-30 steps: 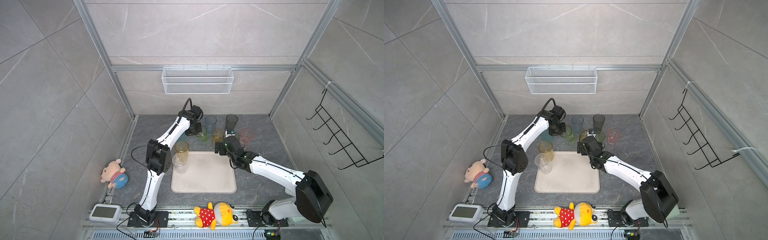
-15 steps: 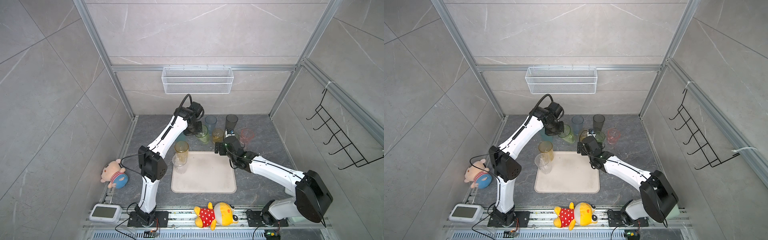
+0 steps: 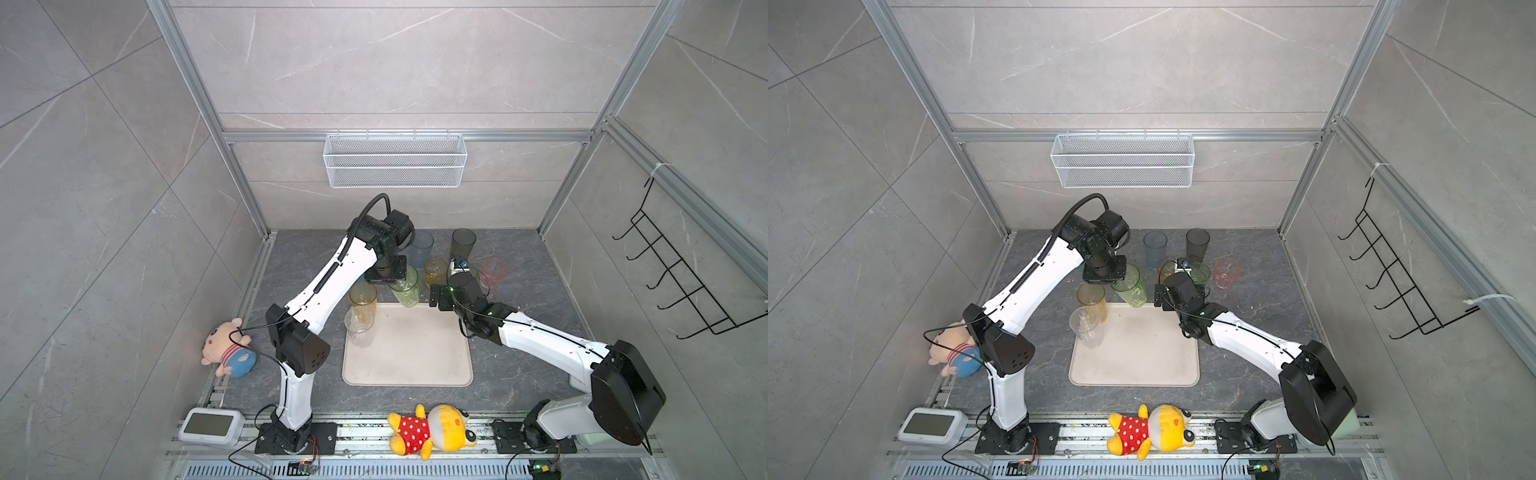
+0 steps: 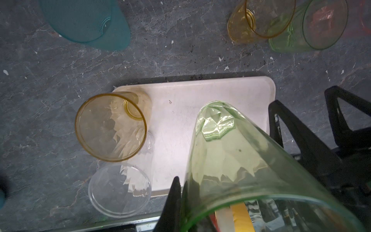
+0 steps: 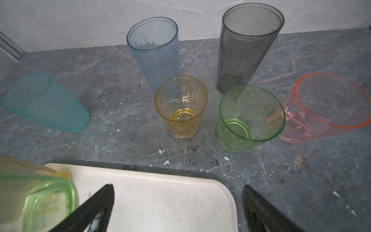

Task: Place the glasses into the tray
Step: Place the glass on the tray.

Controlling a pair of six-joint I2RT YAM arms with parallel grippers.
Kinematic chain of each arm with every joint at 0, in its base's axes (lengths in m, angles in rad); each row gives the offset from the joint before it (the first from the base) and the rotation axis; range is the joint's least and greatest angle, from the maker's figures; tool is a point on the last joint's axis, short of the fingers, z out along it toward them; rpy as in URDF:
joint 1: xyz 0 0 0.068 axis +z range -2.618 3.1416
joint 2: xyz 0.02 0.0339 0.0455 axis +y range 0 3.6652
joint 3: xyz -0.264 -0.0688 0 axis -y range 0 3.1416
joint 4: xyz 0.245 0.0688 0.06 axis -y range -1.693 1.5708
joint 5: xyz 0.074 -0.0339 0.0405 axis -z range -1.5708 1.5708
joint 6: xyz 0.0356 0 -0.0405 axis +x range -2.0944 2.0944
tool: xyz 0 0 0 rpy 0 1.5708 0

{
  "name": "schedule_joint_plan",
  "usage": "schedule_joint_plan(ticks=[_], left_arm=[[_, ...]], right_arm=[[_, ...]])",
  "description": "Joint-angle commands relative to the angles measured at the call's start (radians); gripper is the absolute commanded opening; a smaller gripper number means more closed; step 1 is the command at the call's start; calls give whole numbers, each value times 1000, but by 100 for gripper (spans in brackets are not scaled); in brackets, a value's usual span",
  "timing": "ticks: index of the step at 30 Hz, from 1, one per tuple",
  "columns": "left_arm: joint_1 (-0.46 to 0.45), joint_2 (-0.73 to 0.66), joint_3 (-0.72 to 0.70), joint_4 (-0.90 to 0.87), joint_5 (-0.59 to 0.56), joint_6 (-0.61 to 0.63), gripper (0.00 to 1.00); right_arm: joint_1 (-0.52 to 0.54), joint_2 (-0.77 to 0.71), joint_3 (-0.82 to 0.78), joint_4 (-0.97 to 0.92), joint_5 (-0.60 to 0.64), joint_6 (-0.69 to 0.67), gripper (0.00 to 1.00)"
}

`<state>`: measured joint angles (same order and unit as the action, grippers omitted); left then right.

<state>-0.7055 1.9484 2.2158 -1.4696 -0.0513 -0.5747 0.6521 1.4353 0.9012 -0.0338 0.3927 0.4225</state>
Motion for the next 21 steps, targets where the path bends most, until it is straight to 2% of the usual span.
schedule_joint_plan(ticks=[1,12,21], left_arm=[[-31,-76,38,-87,-21,4,0],[-125,-133,1,-181,-69,-47,0],[-164,-252,-154,-196,-101,-125,0]], right_arm=[[-5,7,19,-3,-6,2,100],[-5,27,34,-19,-17,7,100],[-5,29,34,-19,-23,10,99]])
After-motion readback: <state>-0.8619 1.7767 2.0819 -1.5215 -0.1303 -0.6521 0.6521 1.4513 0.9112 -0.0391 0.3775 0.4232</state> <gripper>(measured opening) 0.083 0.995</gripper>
